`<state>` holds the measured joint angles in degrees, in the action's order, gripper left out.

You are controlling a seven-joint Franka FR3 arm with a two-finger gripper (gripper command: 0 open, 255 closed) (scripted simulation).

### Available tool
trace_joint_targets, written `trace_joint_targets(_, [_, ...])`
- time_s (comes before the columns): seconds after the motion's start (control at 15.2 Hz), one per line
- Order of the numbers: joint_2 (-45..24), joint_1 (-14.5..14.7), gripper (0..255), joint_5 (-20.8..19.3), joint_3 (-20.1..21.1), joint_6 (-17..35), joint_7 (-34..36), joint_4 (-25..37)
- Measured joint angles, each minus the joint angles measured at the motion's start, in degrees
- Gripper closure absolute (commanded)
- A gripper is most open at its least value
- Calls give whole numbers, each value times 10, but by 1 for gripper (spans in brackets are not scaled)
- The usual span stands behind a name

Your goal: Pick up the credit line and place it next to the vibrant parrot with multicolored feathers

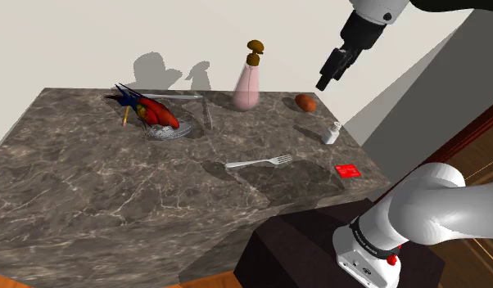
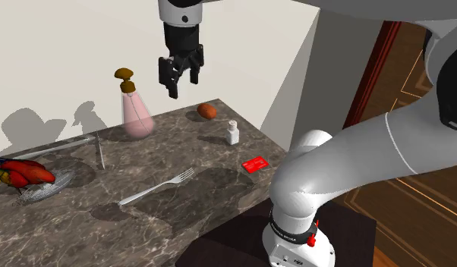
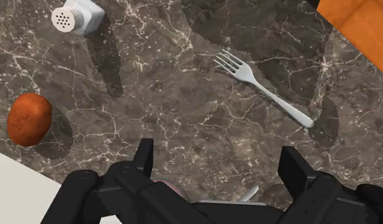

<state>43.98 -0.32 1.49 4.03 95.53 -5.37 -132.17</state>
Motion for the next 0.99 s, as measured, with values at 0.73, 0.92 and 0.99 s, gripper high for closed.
trace_joint_targets(0.73, [273,38,0,-17,-156,58,-226,-253])
trace_joint_targets(0.92, [354,25,0,-47,-232,48,-311,-309])
trace_joint_targets(0.99, [375,21,0,-56,-257,48,-338,-326])
